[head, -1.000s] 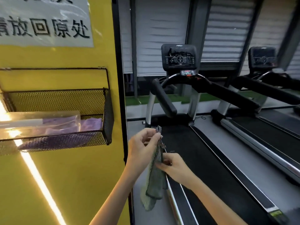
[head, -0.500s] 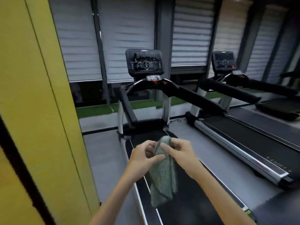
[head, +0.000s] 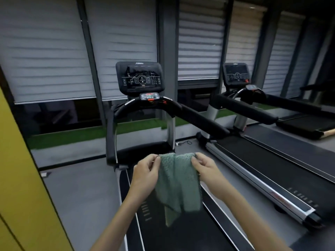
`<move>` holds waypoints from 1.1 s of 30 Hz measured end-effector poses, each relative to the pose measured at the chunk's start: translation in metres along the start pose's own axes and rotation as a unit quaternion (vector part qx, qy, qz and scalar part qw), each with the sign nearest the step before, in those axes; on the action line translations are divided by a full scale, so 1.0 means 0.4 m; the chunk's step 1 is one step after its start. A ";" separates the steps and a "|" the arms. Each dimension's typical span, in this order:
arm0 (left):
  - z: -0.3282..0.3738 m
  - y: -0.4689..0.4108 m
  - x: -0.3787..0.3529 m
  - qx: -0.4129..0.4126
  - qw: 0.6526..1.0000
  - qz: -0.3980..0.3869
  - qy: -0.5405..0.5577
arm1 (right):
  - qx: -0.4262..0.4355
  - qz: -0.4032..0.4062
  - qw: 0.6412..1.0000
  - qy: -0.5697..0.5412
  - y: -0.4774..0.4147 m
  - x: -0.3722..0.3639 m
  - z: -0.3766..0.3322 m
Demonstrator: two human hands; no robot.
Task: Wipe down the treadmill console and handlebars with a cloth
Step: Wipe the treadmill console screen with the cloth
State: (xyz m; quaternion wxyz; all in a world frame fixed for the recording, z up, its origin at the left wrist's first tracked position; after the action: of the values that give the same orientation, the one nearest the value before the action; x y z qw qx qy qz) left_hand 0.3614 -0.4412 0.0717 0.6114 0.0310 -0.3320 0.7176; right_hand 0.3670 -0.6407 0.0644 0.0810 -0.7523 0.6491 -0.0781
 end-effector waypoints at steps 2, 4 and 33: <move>0.006 -0.069 -0.017 0.009 1.000 0.003 0.009 | 0.016 0.023 0.999 0.022 -0.062 0.049 -0.005; 0.019 -0.142 -0.035 0.001 1.000 -0.005 -0.003 | 0.033 0.041 0.997 0.064 -0.125 0.096 -0.010; -0.088 -1.281 -0.375 0.368 0.836 -0.190 0.359 | -0.149 0.014 0.947 -0.283 -1.393 0.316 -0.287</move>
State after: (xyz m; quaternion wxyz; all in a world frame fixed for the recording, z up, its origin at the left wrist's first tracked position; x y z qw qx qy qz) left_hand 0.8721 -0.5350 0.2015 0.7557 0.0565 0.2122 0.6170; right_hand 0.8969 -0.6878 0.3023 0.1495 -0.7379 0.6141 0.2368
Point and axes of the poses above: each hand's wrist, its own y-axis away from the middle knuckle, its own x-axis out of the back of the hand, z = x × y, the point moved 3 cm from there along -y, towards the middle knuckle, and after that the axes turned 6 degrees about -y, right-handed, at the moved point
